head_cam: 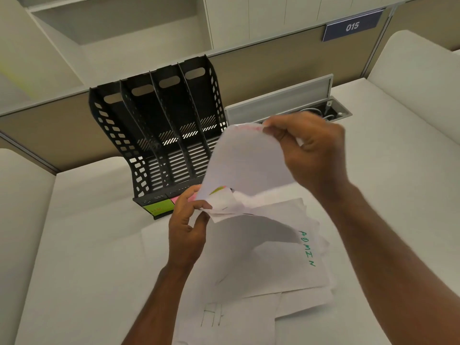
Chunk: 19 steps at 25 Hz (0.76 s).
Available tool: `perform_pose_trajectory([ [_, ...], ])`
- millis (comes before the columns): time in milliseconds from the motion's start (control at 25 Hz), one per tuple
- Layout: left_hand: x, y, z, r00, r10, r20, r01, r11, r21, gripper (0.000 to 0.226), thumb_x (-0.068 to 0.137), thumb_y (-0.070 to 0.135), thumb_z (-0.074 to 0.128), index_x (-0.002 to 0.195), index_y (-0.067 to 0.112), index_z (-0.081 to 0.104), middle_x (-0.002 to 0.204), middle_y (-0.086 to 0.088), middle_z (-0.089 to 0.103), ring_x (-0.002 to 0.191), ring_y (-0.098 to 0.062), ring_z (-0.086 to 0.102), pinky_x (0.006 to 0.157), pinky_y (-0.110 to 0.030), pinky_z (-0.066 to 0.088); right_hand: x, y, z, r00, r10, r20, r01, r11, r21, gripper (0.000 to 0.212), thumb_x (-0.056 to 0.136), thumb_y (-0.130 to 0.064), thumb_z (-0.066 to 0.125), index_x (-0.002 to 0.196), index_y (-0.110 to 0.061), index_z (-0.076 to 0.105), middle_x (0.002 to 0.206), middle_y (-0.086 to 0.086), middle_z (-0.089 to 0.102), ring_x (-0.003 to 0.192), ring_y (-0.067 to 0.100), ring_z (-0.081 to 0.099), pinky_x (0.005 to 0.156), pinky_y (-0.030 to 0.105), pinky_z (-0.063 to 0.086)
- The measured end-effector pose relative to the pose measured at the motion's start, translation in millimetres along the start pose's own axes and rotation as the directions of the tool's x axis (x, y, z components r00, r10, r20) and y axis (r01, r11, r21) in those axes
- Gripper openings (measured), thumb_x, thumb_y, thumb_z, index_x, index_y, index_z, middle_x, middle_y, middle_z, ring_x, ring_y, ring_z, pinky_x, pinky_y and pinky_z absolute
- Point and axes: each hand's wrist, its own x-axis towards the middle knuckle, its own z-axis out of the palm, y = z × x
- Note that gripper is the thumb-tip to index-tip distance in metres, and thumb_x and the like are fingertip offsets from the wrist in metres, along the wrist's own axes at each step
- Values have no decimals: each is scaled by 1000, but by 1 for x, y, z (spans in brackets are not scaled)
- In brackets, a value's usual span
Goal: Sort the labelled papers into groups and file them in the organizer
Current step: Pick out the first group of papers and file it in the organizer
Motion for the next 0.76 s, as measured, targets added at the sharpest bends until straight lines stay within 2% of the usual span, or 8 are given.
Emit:
perform_pose_trajectory([
  [80,3,8,-4,1000,9,-5,-9,1000,4,29,85,-5,69,92,23,66,141,-3,52,136,-22,44,108,-55,43,19,-8,-14,998,-42,47,40,999,33,9,90,-7,71,91,-3,78,85,2,76,74,9,66,75,17,50],
  [160,9,23,-7,995,102,-8,-102,995,11,17,86,8,67,92,23,66,144,-5,49,139,-23,41,111,-45,41,27,-17,-21,982,-59,179,44,995,85,8,89,-6,71,91,-4,79,85,-2,75,75,4,66,74,12,49],
  [240,16,38,-12,977,214,-7,-214,977,-18,12,86,13,62,95,21,66,137,-8,54,133,-28,47,106,-36,46,27,-24,-21,958,16,288,-69,982,175,7,87,-5,73,89,-7,79,84,-7,74,76,-3,65,72,8,46],
  [320,20,44,-18,969,247,10,-246,969,-35,17,86,8,60,95,22,66,114,1,66,112,-22,62,90,-32,53,21,-24,-18,887,121,445,-240,945,222,7,88,-11,72,87,-15,79,83,-11,74,75,-5,64,69,5,43],
  [440,13,30,-28,997,81,-7,-82,993,-81,33,85,0,64,89,32,67,87,17,68,83,-8,64,78,-19,50,10,1,-9,746,246,619,-488,834,257,19,94,-35,64,94,-23,79,82,-8,77,72,1,69,60,9,49],
  [520,2,9,-38,998,-49,-34,44,988,-146,28,85,1,68,87,30,68,82,16,68,77,-4,61,74,-16,48,-4,41,11,680,425,598,-667,697,264,22,96,-34,60,97,-21,78,84,-2,78,72,13,74,58,18,56],
  [640,-16,-16,-51,985,-161,-60,148,973,-177,18,85,9,69,85,27,67,79,14,65,75,-7,57,70,-18,46,-44,114,55,465,737,491,-849,528,11,16,93,-10,62,101,-6,75,93,11,77,77,19,69,67,26,57],
  [760,-27,-26,-54,980,-190,-51,182,974,-133,14,84,14,65,83,28,66,78,11,65,74,-8,56,69,-17,44,-91,154,95,324,773,545,-702,583,-408,32,91,-10,66,121,1,68,123,17,68,111,25,62,100,35,45],
])
